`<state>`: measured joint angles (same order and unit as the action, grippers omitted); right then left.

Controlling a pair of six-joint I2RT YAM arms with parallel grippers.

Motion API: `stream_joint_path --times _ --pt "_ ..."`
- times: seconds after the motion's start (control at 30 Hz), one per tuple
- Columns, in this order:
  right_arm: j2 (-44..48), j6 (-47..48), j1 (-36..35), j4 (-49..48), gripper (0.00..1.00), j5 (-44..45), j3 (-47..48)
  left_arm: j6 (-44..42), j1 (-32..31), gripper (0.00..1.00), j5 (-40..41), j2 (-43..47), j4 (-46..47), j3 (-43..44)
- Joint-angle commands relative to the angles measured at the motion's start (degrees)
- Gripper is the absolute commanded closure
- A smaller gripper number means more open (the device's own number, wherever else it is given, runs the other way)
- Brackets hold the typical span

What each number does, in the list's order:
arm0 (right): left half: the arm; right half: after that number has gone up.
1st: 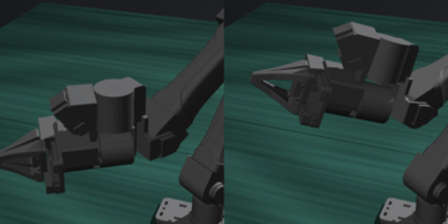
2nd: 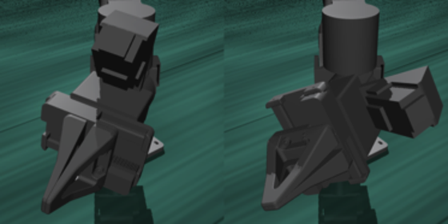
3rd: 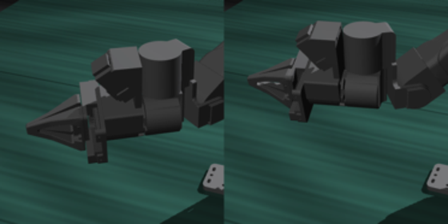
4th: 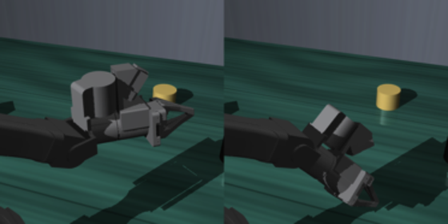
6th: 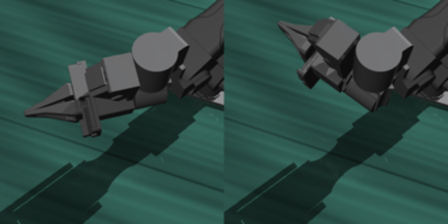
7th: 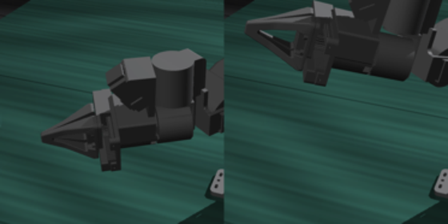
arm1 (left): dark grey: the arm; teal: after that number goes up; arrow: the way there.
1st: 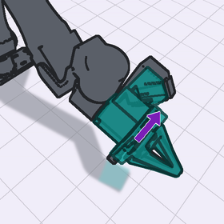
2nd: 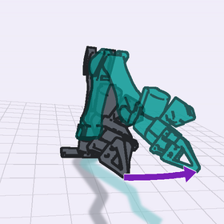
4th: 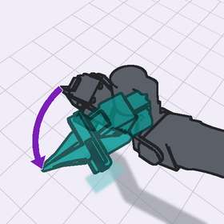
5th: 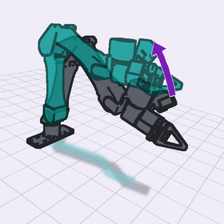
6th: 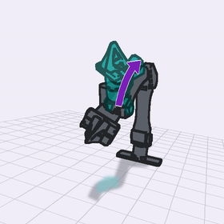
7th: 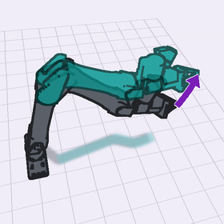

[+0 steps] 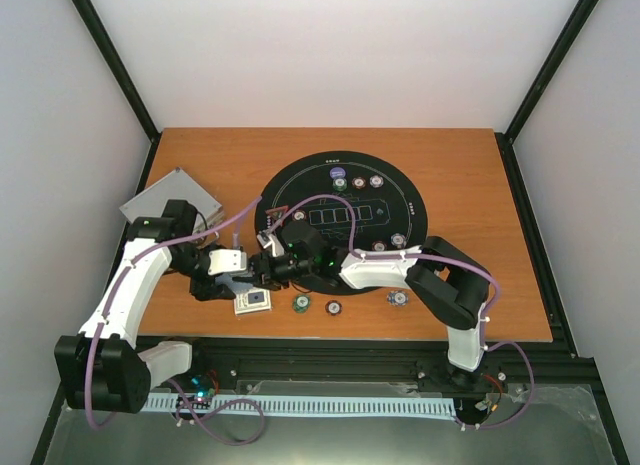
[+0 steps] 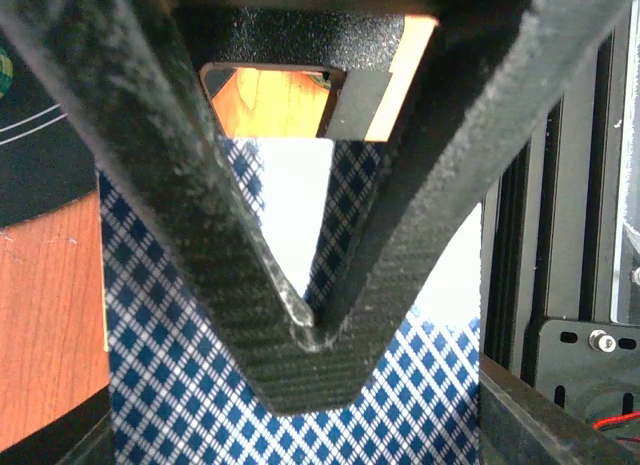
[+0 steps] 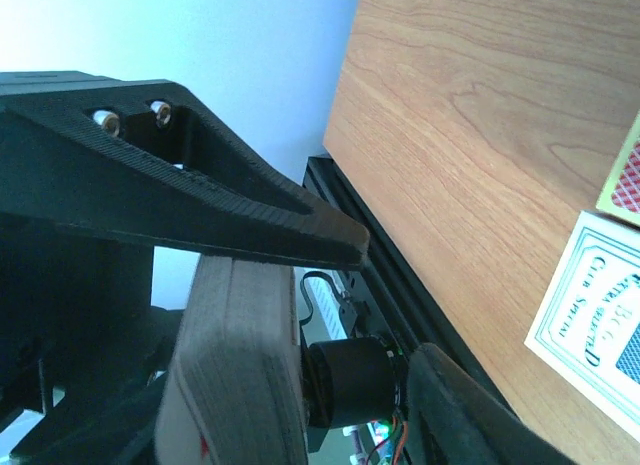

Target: Distribute texas hold em gaming equipment

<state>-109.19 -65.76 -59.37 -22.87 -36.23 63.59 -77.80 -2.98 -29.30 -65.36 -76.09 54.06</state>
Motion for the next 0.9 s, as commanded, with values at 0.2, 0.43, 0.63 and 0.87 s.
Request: stream_joint_path --times 0.2,0.43,0.63,0.87 --pt "1.6 0.2 1.4 6.9 0.43 1.7 -1.4 -0.1 -0.2 0.99 -0.3 0.9 -1.0 -0.6" --pt "2.5 1.2 1.4 9.2 0.45 1.9 -0.3 0.5 -0.2 0.99 0.7 0.2 -0.1 -0.8" --pt "3.6 1.1 1.4 9.7 0.67 2.8 -0.8 1.4 -0.2 0.99 1.5 -1.2 1.5 -1.7" --pt "5.6 2.3 2.0 12.4 0.90 3.9 -0.8 2.2 -0.1 0.99 2.7 -1.6 2.7 -2.6"
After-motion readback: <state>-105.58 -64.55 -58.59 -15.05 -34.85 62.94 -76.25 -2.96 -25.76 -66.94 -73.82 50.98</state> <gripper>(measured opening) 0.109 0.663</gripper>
